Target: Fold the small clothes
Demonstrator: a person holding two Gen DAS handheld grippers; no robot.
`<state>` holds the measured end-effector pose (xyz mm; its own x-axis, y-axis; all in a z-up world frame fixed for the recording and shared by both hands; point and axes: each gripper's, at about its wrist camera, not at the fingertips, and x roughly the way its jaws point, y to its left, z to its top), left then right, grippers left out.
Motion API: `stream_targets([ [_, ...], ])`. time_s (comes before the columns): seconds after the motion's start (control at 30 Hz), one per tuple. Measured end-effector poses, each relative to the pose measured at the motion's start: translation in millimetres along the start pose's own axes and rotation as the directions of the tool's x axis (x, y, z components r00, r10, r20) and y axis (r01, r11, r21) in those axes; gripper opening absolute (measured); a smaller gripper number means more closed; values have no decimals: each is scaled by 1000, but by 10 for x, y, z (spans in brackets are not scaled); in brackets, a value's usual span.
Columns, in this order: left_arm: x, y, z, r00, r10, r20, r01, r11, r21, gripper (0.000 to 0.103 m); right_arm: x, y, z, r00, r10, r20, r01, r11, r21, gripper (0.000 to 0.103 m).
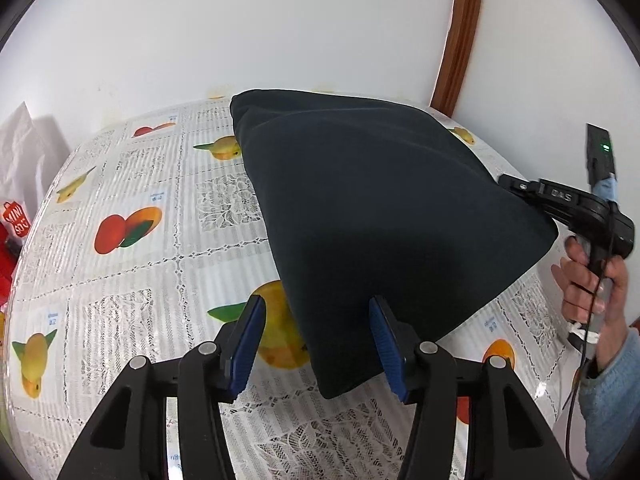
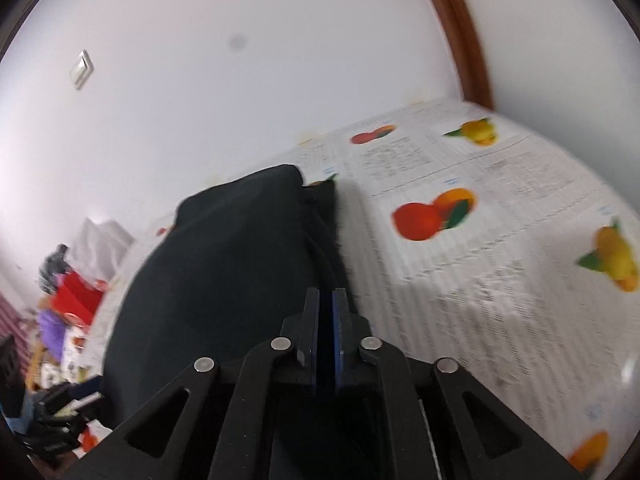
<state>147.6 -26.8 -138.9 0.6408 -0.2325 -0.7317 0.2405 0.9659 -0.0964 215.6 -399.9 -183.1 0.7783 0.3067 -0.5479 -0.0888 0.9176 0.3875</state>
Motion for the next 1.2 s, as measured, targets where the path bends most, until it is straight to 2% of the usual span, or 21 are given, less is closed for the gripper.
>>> stream_targets([
  [0.1, 6, 14, 1, 1000, 1, -4, -1, 1000, -18, 52, -132, -6, -87, 999, -41, -26, 41, 999, -5, 15],
  [0.17, -2, 2, -2, 1000, 9, -4, -9, 1000, -23, 52, -204, -13, -162, 994, -91, -56, 88, 995, -49, 19],
  [0.27, -27, -8, -18, 1000, 18, -14, -19, 999, -38, 52, -323, 28, -258, 977, -202, -69, 191, 972, -133, 20],
  [0.37, -136, -27, -62, 999, 30, -18, -30, 998, -49, 52, -459, 59, -298, 963, -257, -84, 241, 956, -167, 22],
  [0.5, -375, -38, -133, 999, 43, -5, -43, 996, -79, 54, -731, 171, -314, 955, -285, -77, 267, 946, -182, 28],
  [0.6, -611, -88, -156, 996, 81, 22, -78, 993, -93, 57, -970, 347, -291, 963, -264, -50, 250, 949, -195, 44],
  [0.67, -758, -146, -156, 995, 91, 49, -86, 992, -88, 61, -1192, 497, -280, 968, -251, -9, 244, 948, -203, 47],
  [0.73, -965, -229, -158, 991, 100, 85, -93, 992, -88, 65, -1346, 642, -260, 965, -261, 21, 260, 941, -215, 55],
  [0.9, -1393, -420, -144, 980, 126, 156, -112, 989, -93, 75, -1764, 936, -238, 962, -265, 68, 274, 938, -213, 56],
  [0.97, -1581, -498, -173, 972, 147, 182, -131, 987, -94, 79, -1933, 1024, -271, 960, -266, 89, 279, 935, -219, 60],
  [1.0, -1630, -526, -187, 970, 155, 188, -140, 986, -93, 80, -2018, 1064, -304, 957, -273, 100, 289, 933, -216, 72],
  [1.03, -1711, -561, -217, 965, 168, 201, -152, 984, -90, 82, -2092, 1094, -339, 953, -282, 109, 299, 930, -215, 88],
  [1.1, -1841, -613, -288, 958, 189, 218, -174, 981, -88, 85, -2267, 1174, -451, 946, -288, 151, 317, 920, -232, 97],
  [1.2, -1974, -634, -391, 953, 203, 225, -187, 978, -94, 90, -2401, 1241, -598, 942, -293, 161, 327, 908, -261, 100],
])
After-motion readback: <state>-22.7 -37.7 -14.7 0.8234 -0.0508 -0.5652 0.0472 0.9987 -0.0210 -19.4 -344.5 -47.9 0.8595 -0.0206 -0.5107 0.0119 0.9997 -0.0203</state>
